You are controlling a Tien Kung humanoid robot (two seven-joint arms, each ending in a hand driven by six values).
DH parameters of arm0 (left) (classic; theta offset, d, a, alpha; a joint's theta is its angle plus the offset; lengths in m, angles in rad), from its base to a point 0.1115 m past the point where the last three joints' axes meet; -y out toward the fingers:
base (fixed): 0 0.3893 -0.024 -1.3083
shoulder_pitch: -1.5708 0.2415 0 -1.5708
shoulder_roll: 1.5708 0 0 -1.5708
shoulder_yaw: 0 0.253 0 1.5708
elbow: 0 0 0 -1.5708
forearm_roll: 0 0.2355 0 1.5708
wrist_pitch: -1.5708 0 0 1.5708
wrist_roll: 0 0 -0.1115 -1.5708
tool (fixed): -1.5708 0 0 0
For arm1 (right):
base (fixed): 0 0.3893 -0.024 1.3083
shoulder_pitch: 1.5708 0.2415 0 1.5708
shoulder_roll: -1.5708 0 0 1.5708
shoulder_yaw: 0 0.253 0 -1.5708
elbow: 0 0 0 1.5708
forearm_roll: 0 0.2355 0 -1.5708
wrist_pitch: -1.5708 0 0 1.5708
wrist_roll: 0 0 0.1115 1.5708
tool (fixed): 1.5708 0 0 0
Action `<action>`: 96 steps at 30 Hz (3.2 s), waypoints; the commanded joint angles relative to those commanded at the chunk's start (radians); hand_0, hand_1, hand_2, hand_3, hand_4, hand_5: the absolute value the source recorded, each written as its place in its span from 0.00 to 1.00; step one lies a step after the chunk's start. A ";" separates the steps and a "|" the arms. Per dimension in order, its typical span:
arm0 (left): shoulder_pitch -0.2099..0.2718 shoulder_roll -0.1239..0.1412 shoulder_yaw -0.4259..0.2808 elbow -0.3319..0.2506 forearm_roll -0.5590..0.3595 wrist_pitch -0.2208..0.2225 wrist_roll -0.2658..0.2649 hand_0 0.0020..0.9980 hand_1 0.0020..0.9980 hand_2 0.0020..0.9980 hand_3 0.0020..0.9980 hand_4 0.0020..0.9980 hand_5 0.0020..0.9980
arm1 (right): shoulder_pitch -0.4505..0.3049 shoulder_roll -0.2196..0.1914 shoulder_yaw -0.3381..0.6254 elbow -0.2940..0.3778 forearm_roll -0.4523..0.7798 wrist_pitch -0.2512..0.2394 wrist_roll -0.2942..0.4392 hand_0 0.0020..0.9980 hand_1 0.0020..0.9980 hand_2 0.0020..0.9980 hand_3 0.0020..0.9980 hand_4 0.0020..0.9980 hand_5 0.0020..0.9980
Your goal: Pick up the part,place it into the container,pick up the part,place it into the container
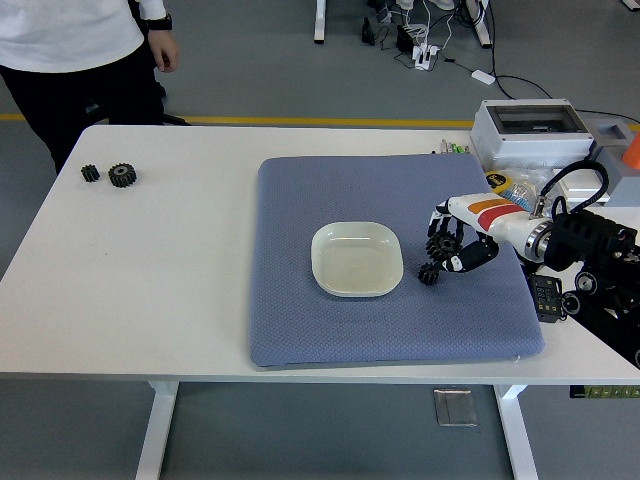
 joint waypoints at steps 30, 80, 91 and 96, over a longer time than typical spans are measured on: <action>-0.014 0.007 0.006 0.000 0.010 -0.001 0.003 0.60 0.56 0.66 0.56 0.66 0.57 | 0.194 0.323 -0.269 -0.286 0.094 -0.017 0.013 0.23 0.42 0.52 0.49 0.75 0.22; -0.003 0.006 -0.019 0.000 0.028 0.003 0.003 0.59 0.54 0.66 0.56 0.66 0.57 | 0.061 0.016 -0.068 -0.161 -0.041 0.047 0.009 0.22 0.45 0.73 0.66 0.97 0.34; -0.006 0.002 -0.011 0.000 0.012 0.003 -0.001 0.60 0.55 0.66 0.56 0.66 0.57 | 0.039 0.038 -0.107 -0.214 -0.020 0.023 0.023 0.22 0.45 0.73 0.68 0.98 0.34; -0.006 0.002 -0.012 0.000 0.012 0.002 -0.001 0.60 0.55 0.66 0.56 0.66 0.57 | 0.038 0.046 -0.120 -0.207 -0.014 0.019 0.023 0.21 0.45 0.73 0.68 0.98 0.34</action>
